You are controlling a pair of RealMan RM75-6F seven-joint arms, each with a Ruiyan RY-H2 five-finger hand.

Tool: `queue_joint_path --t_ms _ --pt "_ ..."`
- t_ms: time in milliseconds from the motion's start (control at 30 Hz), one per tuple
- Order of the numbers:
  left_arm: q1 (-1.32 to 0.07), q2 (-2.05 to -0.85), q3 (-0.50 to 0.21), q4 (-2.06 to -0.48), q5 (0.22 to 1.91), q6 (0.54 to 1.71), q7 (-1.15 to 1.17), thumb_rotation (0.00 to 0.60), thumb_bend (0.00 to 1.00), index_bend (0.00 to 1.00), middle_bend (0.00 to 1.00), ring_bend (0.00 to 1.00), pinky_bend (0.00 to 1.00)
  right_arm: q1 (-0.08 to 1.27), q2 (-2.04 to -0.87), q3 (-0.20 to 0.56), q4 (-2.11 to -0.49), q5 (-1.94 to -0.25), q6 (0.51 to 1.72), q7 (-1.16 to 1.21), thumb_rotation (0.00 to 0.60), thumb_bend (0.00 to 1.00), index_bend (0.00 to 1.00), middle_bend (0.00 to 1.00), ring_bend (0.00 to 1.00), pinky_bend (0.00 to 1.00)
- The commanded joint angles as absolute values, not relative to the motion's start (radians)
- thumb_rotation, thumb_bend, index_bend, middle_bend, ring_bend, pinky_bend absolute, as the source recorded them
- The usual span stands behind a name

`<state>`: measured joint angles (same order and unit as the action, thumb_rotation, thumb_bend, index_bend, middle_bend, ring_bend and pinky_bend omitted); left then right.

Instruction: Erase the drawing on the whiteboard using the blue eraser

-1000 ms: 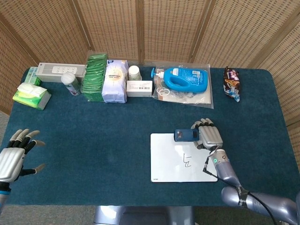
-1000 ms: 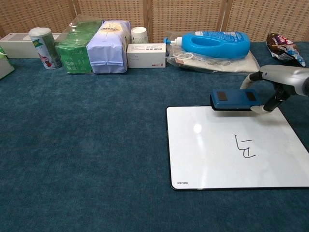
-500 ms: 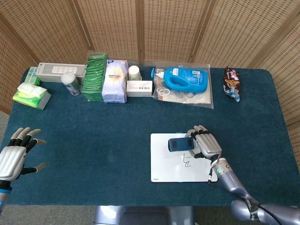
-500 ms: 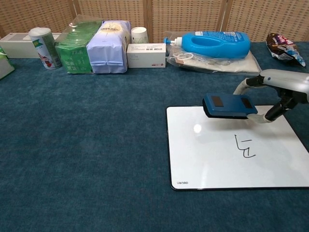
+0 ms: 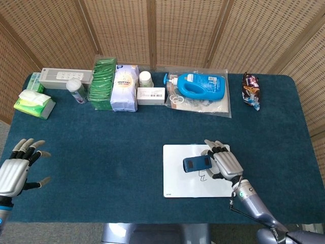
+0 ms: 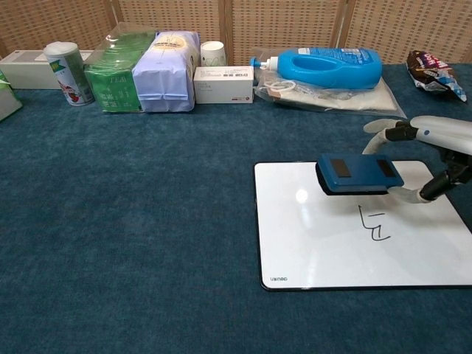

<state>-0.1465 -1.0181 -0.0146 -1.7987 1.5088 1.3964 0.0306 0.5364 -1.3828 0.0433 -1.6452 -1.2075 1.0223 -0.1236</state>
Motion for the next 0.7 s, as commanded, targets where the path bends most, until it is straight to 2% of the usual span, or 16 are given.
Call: queue_joint_path --t_ms 33,700 --pt "-0.147 -1.017 -0.015 -1.801 1.51 1.397 0.032 0.6 0.17 0.36 0.17 0.09 0.0 0.532 -1.384 0.038 -1.636 -1.218 1.018 -0.12 0.6 0.38 0.64 0.0 0.0 0.0" --pt "-0.145 -1.007 -0.013 -1.827 1.517 1.404 0.055 0.6 0.17 0.36 0.17 0.09 0.0 0.516 -1.398 -0.015 -1.559 -1.296 0.967 -0.104 0.6 0.37 0.65 0.0 0.0 0.0"
